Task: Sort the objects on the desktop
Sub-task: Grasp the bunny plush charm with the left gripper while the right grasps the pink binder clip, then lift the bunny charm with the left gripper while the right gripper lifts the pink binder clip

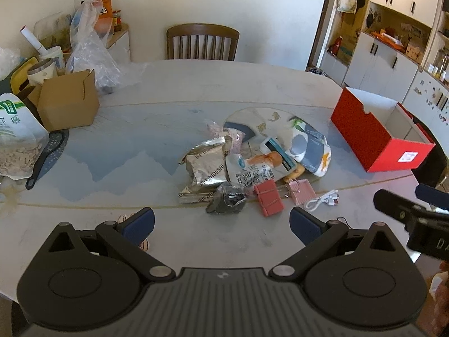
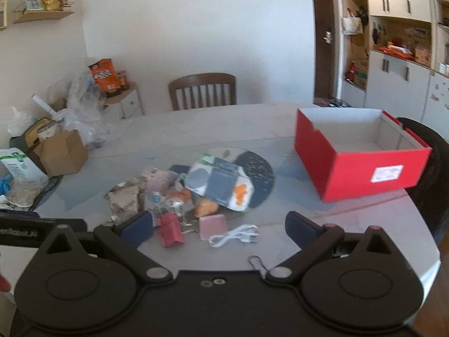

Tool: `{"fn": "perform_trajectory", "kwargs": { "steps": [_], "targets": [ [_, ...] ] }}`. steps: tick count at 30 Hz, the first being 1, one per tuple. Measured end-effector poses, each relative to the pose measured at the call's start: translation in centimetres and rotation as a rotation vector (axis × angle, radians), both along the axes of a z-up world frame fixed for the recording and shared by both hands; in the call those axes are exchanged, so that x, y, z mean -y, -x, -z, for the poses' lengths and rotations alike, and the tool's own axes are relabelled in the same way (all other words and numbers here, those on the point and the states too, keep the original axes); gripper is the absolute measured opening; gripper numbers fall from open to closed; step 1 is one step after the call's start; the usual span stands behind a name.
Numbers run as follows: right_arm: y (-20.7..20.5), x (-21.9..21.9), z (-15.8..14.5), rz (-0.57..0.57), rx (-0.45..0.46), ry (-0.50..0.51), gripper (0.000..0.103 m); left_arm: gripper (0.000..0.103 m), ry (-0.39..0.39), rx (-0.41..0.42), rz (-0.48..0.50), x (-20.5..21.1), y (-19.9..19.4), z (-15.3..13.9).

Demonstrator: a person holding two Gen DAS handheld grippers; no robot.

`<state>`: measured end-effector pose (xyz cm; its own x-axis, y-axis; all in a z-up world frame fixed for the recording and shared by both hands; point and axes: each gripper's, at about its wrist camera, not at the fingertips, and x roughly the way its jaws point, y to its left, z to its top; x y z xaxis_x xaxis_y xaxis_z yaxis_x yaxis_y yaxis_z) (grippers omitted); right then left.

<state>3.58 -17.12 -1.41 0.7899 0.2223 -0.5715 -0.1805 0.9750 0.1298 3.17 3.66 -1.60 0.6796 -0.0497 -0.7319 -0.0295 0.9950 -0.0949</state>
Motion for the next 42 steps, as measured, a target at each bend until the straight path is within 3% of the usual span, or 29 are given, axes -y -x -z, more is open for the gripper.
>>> {"fn": "perform_trajectory", "kwargs": {
  "steps": [8, 14, 23, 30, 37, 42],
  "targets": [
    [-1.7, -2.6, 1.5, -0.080, -0.009, -0.003, 0.100, 0.103, 0.000, -0.002, -0.038, -2.6, -0.7, 2.3],
    [-3.2, -3.6, 3.2, -0.072, -0.055, -0.008, 0.098, 0.103, -0.010, -0.022, -0.038, -4.3, -0.8, 4.6],
    [-5.2, -6.1, 6.3, -0.081, -0.109, 0.006, 0.089, 0.103, -0.101, -0.048, -0.058, -6.2, -1.8, 8.2],
    [-6.6, -8.1, 8.2, -0.077, -0.139, 0.044, 0.084, 0.102, -0.093, -0.102, -0.069, -8.4, -2.7, 10.2],
    [-8.4, -9.5, 10.1, -0.065, -0.179, 0.109, 0.071, 0.102, -0.105, -0.140, -0.012, -9.0, -3.0, 11.6],
    [-9.3, -10.4, 10.8, -0.052, -0.197, 0.139, 0.061, 0.096, -0.111, -0.130, 0.027, -9.4, -3.5, 12.0]
  ]
}}
